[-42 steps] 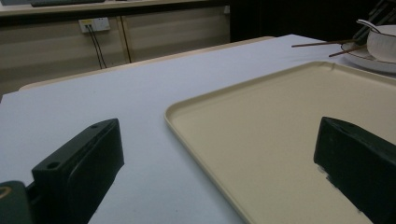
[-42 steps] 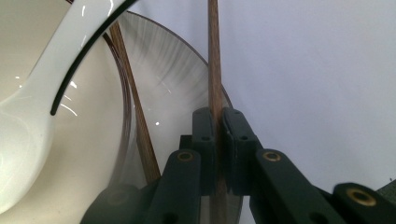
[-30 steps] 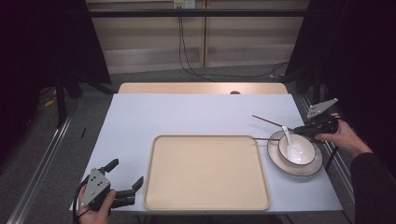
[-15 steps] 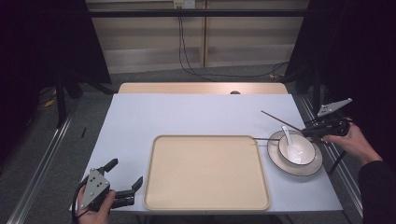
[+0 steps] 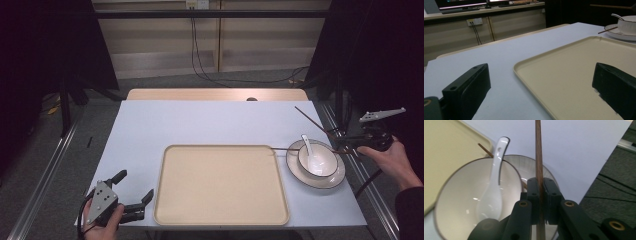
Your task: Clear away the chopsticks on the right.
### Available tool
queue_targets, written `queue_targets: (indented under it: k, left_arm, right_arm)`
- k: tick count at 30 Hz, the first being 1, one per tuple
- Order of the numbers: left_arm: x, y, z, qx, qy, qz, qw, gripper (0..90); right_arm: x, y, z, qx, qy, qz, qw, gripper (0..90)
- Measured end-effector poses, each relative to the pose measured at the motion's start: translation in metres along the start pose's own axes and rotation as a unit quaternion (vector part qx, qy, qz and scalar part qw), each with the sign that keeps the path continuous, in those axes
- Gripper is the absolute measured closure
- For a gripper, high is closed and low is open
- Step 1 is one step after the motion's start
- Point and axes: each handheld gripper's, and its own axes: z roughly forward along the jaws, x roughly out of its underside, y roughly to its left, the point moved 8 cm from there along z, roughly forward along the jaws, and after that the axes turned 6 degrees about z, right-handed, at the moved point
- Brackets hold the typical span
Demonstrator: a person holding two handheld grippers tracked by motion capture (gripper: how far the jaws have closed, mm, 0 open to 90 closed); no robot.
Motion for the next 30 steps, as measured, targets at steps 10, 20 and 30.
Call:
queue_targets:
  k: [10, 20, 30]
  left_arm:
    - [-0.003, 0.001, 0.001, -0.003, -0.011, -0.004, 0.9999, 1.7]
    - [-0.001, 0.001, 0.000, -0.005, -0.005, -0.003, 1.0000, 1.8]
    - [-0.001, 0.001, 0.001, -0.003, -0.008, -0.010, 0.9999, 1.8]
  right_arm:
    - [0.017, 0.028, -0.018, 0.006, -0.026, 0.041, 0.9988, 84.8]
    - [0.037, 0.079, -0.024, 0.009, -0.045, 0.059, 0.9972, 84.8]
    - [0.053, 0.125, -0.013, 0.007, -0.042, 0.066, 0.9969, 84.8]
